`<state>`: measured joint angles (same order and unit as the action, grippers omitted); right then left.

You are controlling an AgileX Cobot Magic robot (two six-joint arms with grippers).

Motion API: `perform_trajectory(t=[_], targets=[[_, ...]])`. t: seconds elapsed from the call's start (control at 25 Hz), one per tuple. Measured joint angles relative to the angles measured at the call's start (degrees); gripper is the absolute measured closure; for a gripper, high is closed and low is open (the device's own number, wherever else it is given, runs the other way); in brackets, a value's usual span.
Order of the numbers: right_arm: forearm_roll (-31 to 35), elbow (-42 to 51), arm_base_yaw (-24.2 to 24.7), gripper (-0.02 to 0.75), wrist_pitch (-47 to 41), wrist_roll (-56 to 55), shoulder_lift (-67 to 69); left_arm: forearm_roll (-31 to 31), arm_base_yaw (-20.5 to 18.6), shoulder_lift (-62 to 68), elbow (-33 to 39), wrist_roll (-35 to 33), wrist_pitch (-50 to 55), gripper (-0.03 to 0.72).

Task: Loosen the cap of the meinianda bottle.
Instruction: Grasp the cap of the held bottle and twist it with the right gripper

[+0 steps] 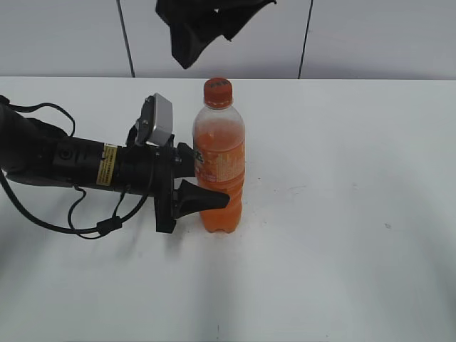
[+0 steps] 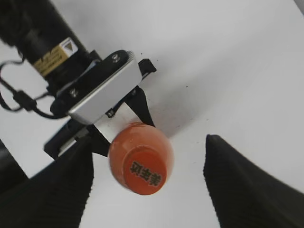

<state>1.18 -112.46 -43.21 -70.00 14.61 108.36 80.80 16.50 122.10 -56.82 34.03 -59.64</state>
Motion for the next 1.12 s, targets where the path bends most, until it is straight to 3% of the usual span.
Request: perform_trajectory(t=[0.12, 0.28, 0.92, 1.04, 1.12], targets=[[-0.35, 0.13, 0.0, 0.197, 0.0, -12.01, -0.07, 0.0, 0.0, 0.0, -0.05, 0.0, 0.06, 0.305], [-1.18, 2.3, 0.0, 0.239, 0.0, -19.05, -0.17, 0.0, 0.0, 0.0, -0.05, 0.0, 0.06, 0.305], [-1.18, 7.1, 0.0, 0.273, -0.06, -21.96, -0.17, 0.0, 0.0, 0.0, -0.05, 0.0, 0.06, 0.305], [-1.18, 7.12, 0.0, 0.314, -0.06, -21.95, -0.17, 0.0, 0.0, 0.0, -0.05, 0.0, 0.06, 0.305], [-1.18, 7.12, 0.0, 0.382, -0.06, -21.2, -0.17, 0.0, 0.0, 0.0, -0.05, 0.0, 0.06, 0.305]])
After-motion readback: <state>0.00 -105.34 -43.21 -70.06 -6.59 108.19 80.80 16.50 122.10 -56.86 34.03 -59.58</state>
